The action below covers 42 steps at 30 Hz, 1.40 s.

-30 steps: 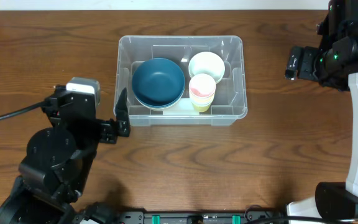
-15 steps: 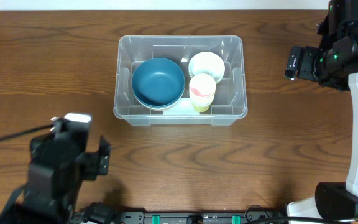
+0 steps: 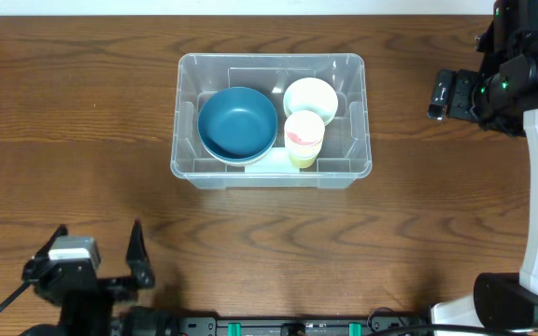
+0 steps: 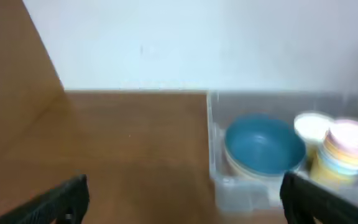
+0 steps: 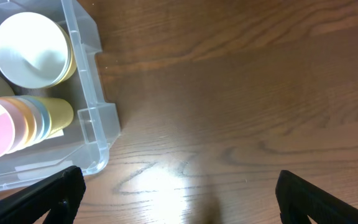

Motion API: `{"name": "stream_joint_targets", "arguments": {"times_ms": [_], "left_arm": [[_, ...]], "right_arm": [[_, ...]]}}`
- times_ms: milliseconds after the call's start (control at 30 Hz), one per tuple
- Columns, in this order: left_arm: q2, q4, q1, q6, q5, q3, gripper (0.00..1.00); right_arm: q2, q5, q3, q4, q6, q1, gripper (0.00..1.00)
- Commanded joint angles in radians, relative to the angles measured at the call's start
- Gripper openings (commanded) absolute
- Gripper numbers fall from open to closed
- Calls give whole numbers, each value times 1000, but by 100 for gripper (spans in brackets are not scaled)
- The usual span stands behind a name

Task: Pack container

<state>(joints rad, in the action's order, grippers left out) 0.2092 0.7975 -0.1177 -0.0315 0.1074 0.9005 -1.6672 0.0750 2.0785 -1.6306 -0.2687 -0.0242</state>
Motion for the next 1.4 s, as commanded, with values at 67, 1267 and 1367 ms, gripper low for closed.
{"name": "stream_joint_targets", "arguments": {"times_ms": [67,1267,1367], "left_arm": [[-51,-211,13,89,-35,-209,98],[-208,-781,42,-10,-184,-896,98],[-208,-728,42,-10,-167,-896,98]], "right_arm": [[12,-1,0,0,12,5,99],[12,-1,0,0,12,5,99],[12,-1,0,0,12,5,99]]}}
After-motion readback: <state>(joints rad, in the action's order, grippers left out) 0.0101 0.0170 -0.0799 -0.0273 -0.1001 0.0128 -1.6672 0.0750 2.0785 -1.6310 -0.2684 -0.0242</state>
